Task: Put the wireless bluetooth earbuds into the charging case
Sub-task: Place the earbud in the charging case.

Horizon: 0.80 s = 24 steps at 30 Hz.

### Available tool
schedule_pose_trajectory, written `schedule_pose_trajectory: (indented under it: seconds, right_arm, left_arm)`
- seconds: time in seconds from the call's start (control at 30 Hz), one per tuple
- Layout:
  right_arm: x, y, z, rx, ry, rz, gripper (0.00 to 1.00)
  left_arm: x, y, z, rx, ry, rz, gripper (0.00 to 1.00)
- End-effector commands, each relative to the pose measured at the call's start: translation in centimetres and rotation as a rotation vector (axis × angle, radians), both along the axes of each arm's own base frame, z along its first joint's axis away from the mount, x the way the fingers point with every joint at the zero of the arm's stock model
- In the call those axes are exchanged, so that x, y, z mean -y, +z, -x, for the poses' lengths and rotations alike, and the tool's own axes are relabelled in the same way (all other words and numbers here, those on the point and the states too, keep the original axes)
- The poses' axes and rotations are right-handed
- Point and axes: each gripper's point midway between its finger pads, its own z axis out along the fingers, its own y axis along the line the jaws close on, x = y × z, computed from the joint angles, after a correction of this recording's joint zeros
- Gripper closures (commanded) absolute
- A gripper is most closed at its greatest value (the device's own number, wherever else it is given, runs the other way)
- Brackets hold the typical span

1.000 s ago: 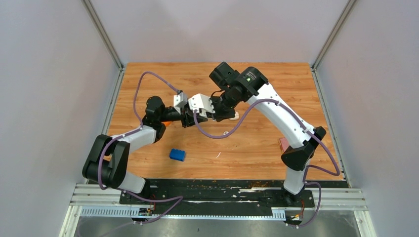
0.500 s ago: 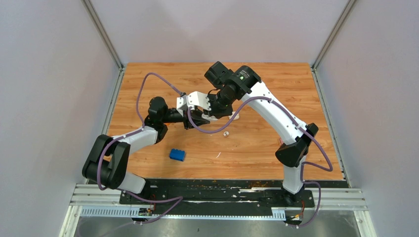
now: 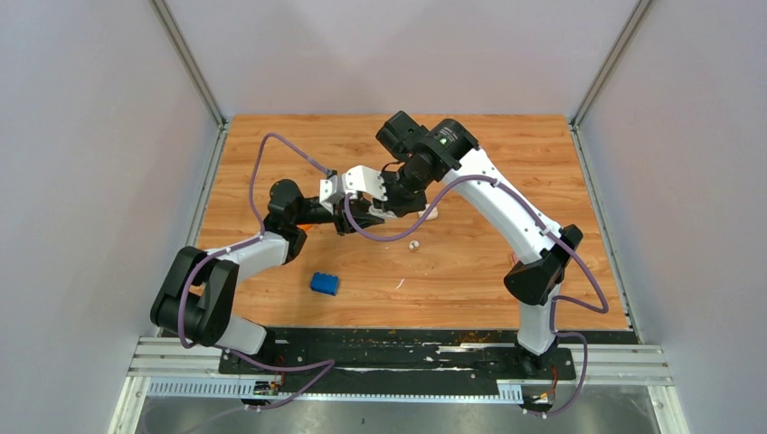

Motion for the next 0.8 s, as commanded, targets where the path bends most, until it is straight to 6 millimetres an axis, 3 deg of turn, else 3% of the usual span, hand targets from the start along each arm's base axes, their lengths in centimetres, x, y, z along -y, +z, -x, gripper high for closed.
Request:
schedule_pose_trajectory:
  seconds: [0.0,0.77]
  right_arm:
    - [-0.1,0.3,0.2,-0.009,0.008,-0.019,1.00]
    - [-0.8,1.8,0.5,0.017,0.054,-0.091,1.00]
  left_arm:
    - [0.0,1.8,0.7,0.088,-0.023,0.031,1.00]
    - [0.3,1.3,0.4,0.080,-0.027,0.018,1.00]
